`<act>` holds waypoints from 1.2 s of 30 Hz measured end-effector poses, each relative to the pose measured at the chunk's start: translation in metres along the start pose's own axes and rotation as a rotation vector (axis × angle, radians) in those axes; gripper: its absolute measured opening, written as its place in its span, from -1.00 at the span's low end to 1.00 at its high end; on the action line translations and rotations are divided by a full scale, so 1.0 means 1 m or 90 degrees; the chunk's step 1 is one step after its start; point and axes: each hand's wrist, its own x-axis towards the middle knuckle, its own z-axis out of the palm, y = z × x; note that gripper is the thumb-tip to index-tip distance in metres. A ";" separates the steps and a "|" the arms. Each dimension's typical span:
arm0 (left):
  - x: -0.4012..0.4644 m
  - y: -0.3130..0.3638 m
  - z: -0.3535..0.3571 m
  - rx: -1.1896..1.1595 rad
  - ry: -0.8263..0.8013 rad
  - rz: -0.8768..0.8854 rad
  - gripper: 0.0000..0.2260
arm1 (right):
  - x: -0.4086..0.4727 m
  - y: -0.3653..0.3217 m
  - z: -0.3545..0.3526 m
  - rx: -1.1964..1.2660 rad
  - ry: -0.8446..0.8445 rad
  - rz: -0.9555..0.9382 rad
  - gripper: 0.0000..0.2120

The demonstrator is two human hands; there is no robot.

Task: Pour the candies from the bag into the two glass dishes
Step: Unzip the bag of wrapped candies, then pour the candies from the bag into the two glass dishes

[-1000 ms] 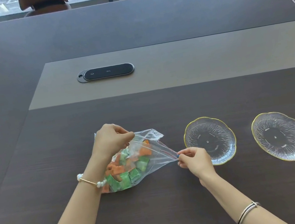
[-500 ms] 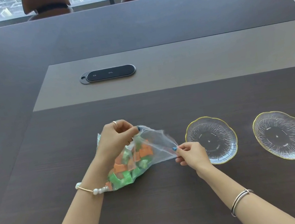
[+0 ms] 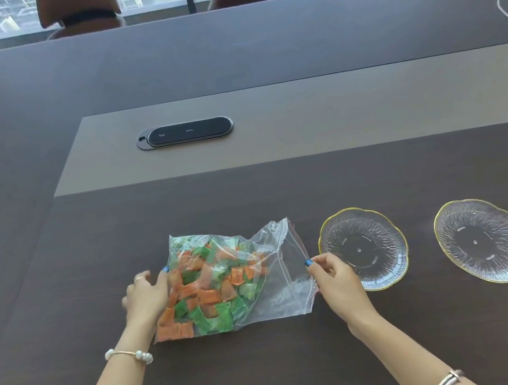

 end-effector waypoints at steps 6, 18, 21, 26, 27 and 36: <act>0.009 -0.012 0.008 -0.144 -0.025 0.000 -0.67 | -0.012 -0.024 0.005 -0.066 -0.004 -0.109 -0.79; 0.002 -0.010 0.002 -0.247 -0.064 0.104 -0.88 | 0.002 -0.050 0.011 -0.130 -0.038 -0.155 -0.94; -0.004 -0.009 0.001 -0.270 -0.051 0.133 -0.86 | 0.003 -0.062 0.006 -0.120 -0.059 -0.178 -0.94; -0.026 0.004 -0.003 -0.373 -0.025 0.174 -0.82 | 0.002 -0.081 -0.007 -0.083 -0.096 -0.218 -0.90; -0.031 0.008 -0.004 -0.387 -0.021 0.187 -0.81 | 0.002 -0.083 -0.010 -0.077 -0.100 -0.225 -0.91; -0.075 0.065 -0.022 -0.469 -0.010 0.293 -0.82 | 0.008 -0.090 -0.076 0.031 -0.076 -0.215 -0.93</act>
